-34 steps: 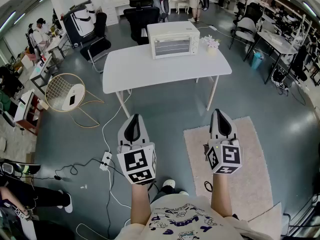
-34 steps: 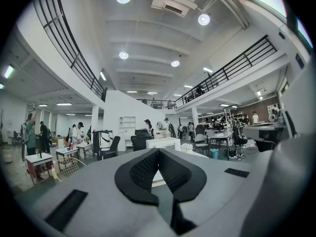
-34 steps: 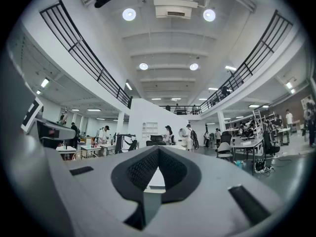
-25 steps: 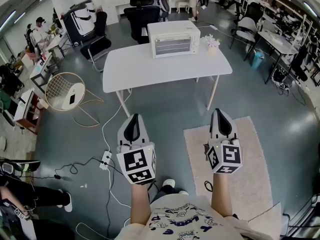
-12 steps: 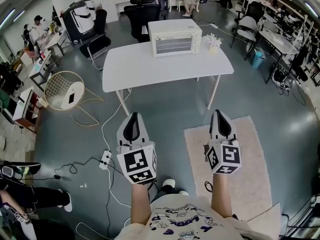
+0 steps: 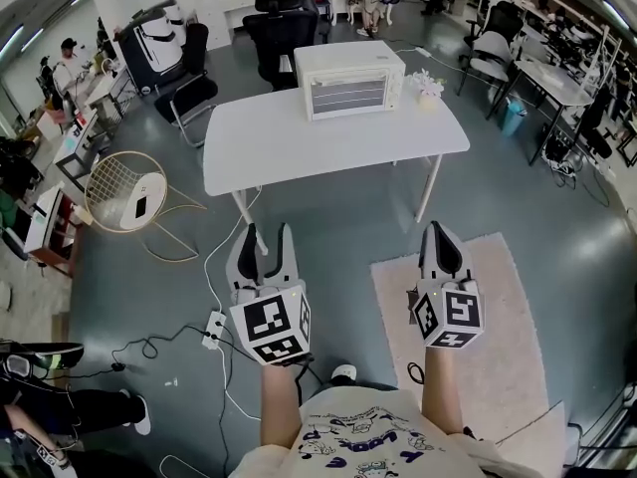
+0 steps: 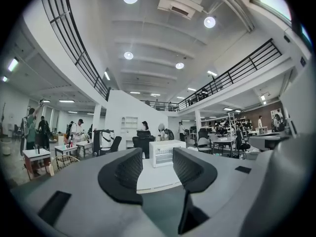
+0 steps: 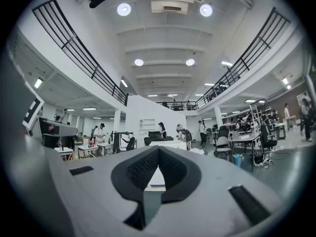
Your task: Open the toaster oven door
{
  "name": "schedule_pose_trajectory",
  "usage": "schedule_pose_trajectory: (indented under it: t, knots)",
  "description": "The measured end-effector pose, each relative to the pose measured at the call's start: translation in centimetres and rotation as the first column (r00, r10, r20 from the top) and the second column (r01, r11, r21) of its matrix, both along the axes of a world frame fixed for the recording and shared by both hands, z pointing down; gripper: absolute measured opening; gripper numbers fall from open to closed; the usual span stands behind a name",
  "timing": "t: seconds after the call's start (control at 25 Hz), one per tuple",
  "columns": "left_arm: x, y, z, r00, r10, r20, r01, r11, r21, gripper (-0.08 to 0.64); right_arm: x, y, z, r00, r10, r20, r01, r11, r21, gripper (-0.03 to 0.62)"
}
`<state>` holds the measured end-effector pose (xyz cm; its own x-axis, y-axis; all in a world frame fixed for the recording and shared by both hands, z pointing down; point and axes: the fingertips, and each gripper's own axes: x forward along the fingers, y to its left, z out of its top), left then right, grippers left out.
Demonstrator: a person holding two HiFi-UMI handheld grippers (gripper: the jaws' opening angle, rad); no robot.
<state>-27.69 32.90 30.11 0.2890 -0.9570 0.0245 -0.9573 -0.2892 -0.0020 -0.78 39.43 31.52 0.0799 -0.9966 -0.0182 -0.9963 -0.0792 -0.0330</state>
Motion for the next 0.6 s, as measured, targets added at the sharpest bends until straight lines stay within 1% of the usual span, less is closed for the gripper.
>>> schedule_pose_trajectory:
  t: [0.24,0.4,0.6]
  knots:
    - [-0.3,-1.9,0.8,1.000,0.027,0.013,-0.027,1.000,-0.015,0.195,-0.5,-1.1,0.9,1.000,0.022,-0.014,-0.022,1.000,-0.014,-0.005]
    - [0.0,-2.7,1.4,0.999,0.048,0.010,-0.047,0.998,-0.034,0.195,0.1,-1.7,0.9,0.999,0.038,-0.007,-0.038,0.999,-0.019,-0.005]
    - [0.7,-4.7,2.4,0.999,0.048,0.013,-0.048,0.997,-0.056,0.195,0.9,-3.6,2.0,0.999,0.050,0.000,-0.050,0.998,-0.039,-0.005]
